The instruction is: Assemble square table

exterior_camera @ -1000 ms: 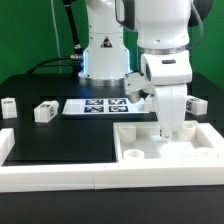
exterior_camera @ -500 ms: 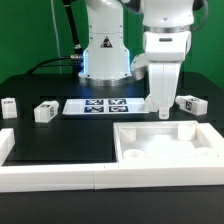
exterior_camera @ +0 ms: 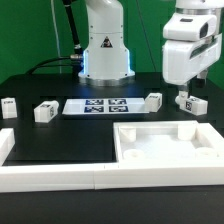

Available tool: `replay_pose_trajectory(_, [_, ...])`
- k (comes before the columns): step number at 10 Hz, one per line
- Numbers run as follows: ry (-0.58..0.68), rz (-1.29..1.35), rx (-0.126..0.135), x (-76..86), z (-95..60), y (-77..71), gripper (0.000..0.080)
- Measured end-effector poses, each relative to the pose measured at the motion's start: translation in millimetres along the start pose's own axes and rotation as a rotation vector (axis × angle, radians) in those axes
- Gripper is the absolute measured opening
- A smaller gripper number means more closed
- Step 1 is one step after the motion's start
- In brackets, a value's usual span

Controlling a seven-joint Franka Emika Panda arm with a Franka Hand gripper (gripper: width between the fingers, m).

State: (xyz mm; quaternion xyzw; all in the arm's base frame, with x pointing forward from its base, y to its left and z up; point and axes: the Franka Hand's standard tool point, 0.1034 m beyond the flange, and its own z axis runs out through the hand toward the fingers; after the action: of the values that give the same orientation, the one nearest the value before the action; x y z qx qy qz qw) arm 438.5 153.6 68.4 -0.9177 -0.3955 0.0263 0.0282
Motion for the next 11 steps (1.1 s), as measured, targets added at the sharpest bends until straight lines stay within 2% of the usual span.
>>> replay_pose_trajectory(2, [0.01, 0.161, -0.001, 3.4, 2.4, -5.4, 0.0648])
replay_pose_trajectory(3, [0.022, 0.282, 0.004, 11.1, 11.7, -26.1, 0.0648])
replay_pose_trajectory(5, [0.016, 0.378, 0.009, 26.2, 16.2, -66.3, 0.0648])
replay_pose_trajectory(7, [-0.009, 0.348, 0.014, 22.1, 16.3, -60.4, 0.0648])
replay_pose_trajectory(9, [-0.047, 0.346, 0.02, 18.2, 17.4, -62.1, 0.0648])
replay_pose_trajectory(10, [-0.138, 0.347, 0.036, 8.9, 20.3, -64.1, 0.0648])
replay_pose_trajectory(11, [-0.197, 0.356, 0.053, 6.1, 27.9, -64.1, 0.0648])
